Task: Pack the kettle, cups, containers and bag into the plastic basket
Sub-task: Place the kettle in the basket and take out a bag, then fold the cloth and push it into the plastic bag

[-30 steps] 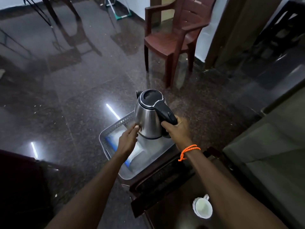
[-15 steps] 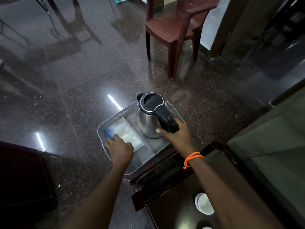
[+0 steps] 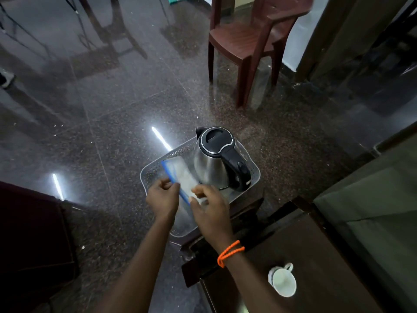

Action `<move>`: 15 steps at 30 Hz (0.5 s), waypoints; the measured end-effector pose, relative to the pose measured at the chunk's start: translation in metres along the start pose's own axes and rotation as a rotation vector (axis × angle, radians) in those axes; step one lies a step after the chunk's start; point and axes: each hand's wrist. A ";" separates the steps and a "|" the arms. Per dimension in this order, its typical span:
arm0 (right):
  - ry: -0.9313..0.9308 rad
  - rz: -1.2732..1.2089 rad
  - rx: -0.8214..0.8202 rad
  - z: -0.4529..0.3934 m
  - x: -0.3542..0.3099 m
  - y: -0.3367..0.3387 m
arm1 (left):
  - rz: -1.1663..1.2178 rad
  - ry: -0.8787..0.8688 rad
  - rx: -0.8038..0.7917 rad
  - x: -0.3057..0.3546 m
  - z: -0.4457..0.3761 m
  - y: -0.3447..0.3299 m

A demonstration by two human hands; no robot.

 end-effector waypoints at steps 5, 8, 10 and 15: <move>-0.114 -0.082 -0.147 -0.028 -0.017 0.003 | 0.387 0.020 -0.454 0.016 0.025 0.021; -0.264 -0.295 -0.144 -0.029 -0.020 0.020 | 0.348 0.045 -0.641 0.028 0.031 0.034; -0.369 -0.480 -0.091 -0.021 -0.020 0.038 | 0.293 0.080 -0.743 0.032 0.037 0.037; -0.427 -0.428 0.085 0.011 -0.011 0.092 | 0.161 0.082 -0.770 0.040 0.073 0.025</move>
Point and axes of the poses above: each hand's wrist, its own z-axis away from the middle knuckle, its own y-axis out of the back of the hand, x = y × z, and after that the axes turned 6 degrees about y, right-handed
